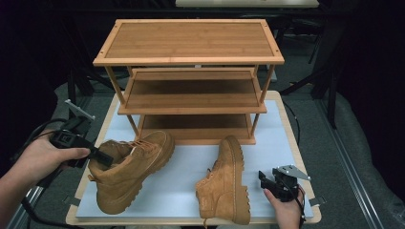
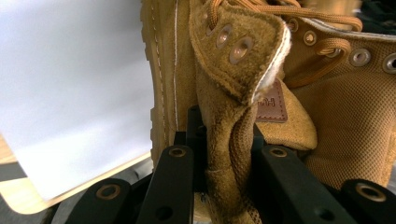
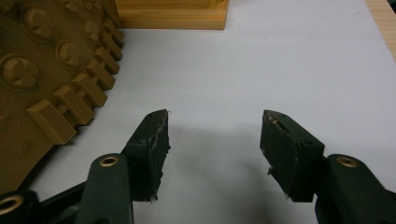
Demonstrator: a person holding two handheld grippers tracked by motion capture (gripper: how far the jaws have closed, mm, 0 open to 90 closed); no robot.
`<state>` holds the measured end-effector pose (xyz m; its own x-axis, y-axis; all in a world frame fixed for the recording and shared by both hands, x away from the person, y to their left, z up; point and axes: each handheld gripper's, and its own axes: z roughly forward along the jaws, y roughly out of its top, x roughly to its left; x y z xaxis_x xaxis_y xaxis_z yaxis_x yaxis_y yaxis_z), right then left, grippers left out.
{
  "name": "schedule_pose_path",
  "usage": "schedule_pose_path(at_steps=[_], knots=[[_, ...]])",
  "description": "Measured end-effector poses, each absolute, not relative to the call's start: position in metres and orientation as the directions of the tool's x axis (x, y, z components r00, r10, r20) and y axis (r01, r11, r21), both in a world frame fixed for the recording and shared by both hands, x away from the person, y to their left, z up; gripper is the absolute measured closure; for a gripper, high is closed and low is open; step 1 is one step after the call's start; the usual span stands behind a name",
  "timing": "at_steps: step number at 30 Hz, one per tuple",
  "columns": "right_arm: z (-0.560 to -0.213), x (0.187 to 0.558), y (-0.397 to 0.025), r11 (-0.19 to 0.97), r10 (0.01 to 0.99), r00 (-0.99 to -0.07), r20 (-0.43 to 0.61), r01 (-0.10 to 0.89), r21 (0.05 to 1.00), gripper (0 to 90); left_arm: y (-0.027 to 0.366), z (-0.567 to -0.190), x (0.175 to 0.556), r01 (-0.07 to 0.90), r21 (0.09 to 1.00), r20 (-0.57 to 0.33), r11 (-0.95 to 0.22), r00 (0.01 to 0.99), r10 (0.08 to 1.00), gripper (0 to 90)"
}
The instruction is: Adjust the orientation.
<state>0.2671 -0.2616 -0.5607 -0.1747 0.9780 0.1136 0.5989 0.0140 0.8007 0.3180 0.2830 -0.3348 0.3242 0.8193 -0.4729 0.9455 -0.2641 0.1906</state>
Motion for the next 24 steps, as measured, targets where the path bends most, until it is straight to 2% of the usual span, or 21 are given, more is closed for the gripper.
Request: schedule_pose_path(at_steps=[6, 13, 24], knots=[[-0.56, 0.267, -0.262, 0.012, 0.979, -0.172, 0.113, 0.596, 0.803, 41.7, 0.283, -0.313, 0.309, 0.936, 0.239, -0.518, -0.258, 0.347, 0.782, 80.3], [-0.561, 0.267, -0.263, 0.0, 0.979, -0.167, 0.121, 0.587, 0.81, 41.7, 0.277, -0.274, 0.298, 0.928, 0.277, -0.519, -0.247, 0.361, 0.774, 80.0], [-0.56, 0.267, -0.264, -0.005, 0.978, -0.167, 0.127, 0.589, 0.808, 41.7, 0.27, -0.255, 0.3, 0.913, 0.316, -0.523, -0.258, 0.395, 0.755, 80.1]])
